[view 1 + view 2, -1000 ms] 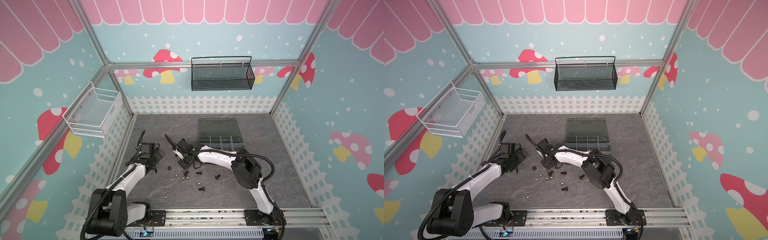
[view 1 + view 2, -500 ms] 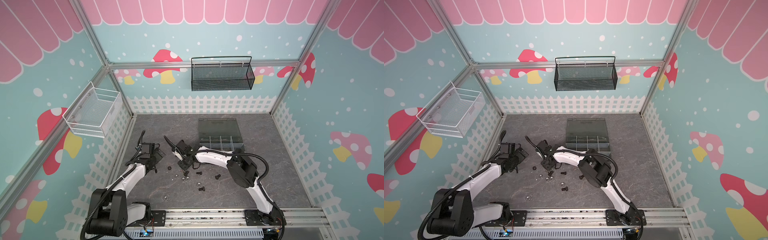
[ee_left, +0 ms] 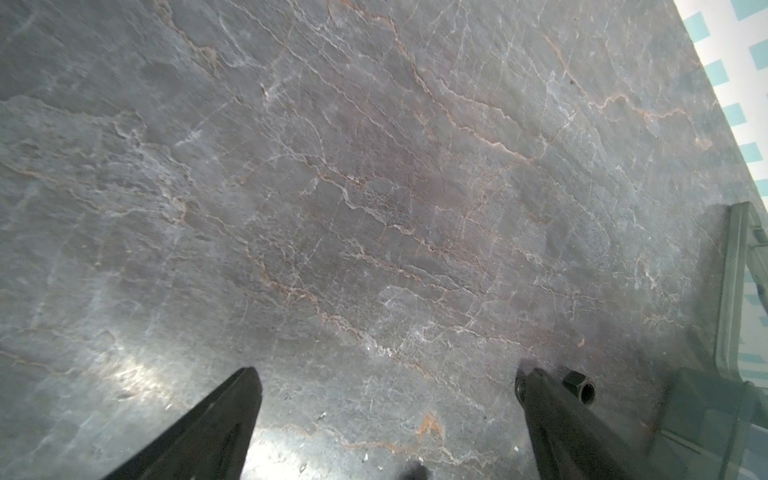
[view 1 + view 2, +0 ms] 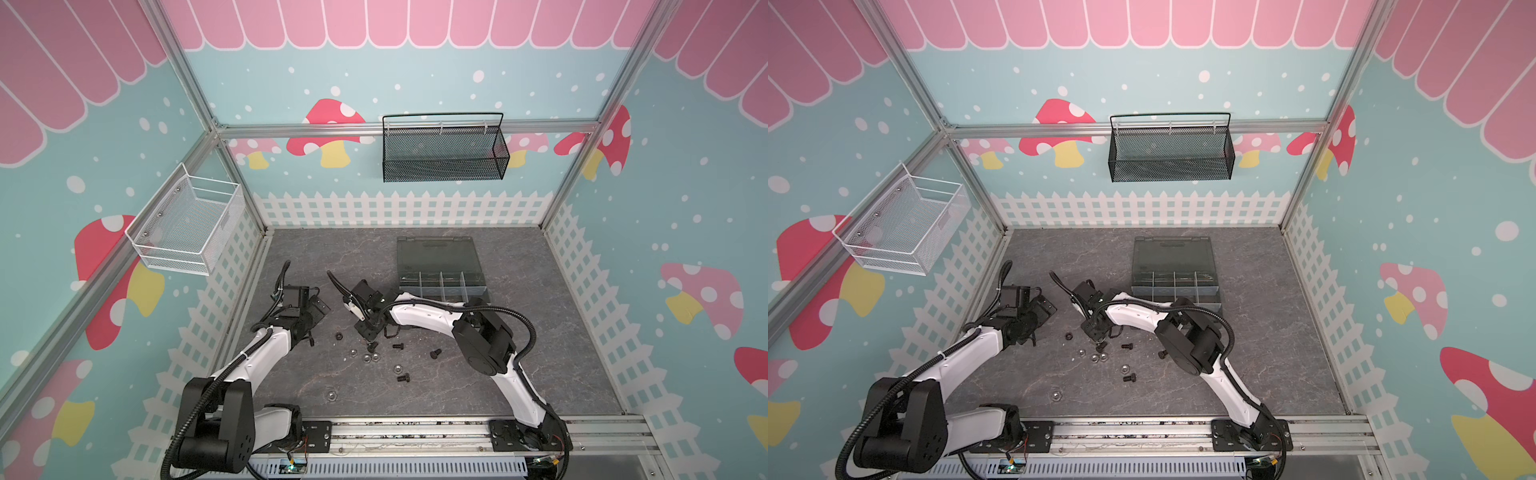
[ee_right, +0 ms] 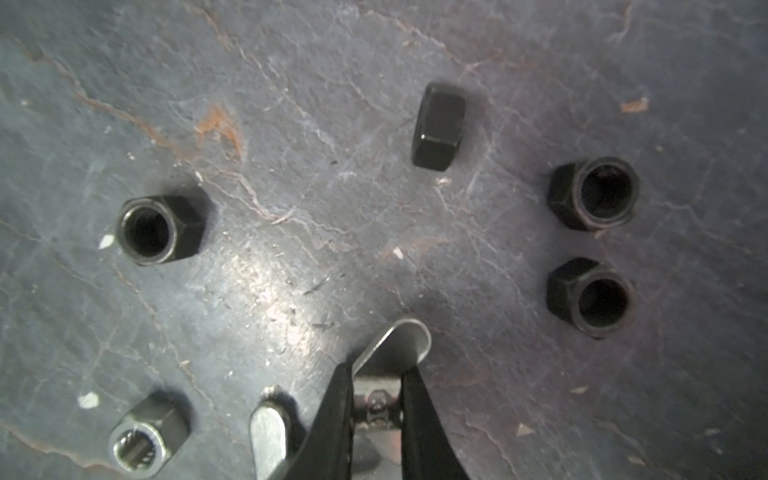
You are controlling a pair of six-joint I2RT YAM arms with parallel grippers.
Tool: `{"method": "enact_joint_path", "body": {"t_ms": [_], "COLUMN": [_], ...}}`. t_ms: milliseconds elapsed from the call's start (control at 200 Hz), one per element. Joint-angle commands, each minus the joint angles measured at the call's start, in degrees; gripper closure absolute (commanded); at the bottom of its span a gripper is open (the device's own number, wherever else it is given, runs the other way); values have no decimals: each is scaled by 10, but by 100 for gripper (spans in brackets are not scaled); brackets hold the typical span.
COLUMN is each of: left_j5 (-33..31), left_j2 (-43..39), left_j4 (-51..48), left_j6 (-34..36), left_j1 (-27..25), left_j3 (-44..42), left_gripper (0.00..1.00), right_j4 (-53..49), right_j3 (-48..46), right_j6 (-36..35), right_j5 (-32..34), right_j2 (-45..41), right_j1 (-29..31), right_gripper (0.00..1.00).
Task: Sort the screws and nuts into containers
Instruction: 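Close the right gripper on the silver wing nut and lift it, then carry the wing nut with the right gripper into the box compartment nearest the robot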
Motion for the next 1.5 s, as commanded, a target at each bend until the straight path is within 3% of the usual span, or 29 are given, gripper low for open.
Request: {"method": "enact_joint_path", "body": {"t_ms": [0,310,570,1116,1496], "left_j5": [-1,-1,-1,4,17], "left_j2": [-3,-7,-14,-16,-15], "left_j4": [8,8,8,6,7], "left_j6": [-7,-3,-1,-4,-5], "left_j1": [6,8,10,13,14], "left_j3": [-9,-13,-16,-15,-7], "left_gripper": [0,0,0,0,0], "right_j4": [-19,-6,6,12,14], "right_j3": [4,-20,-92,-359,-441], "right_j6": [0,26,61,88,76], "right_j5": [6,48,74,111,124], "right_j2": [7,-46,-144,-382,-425], "right_j1": [4,-6,-47,-203,-278], "right_gripper": [89,96,97,95,95]}}
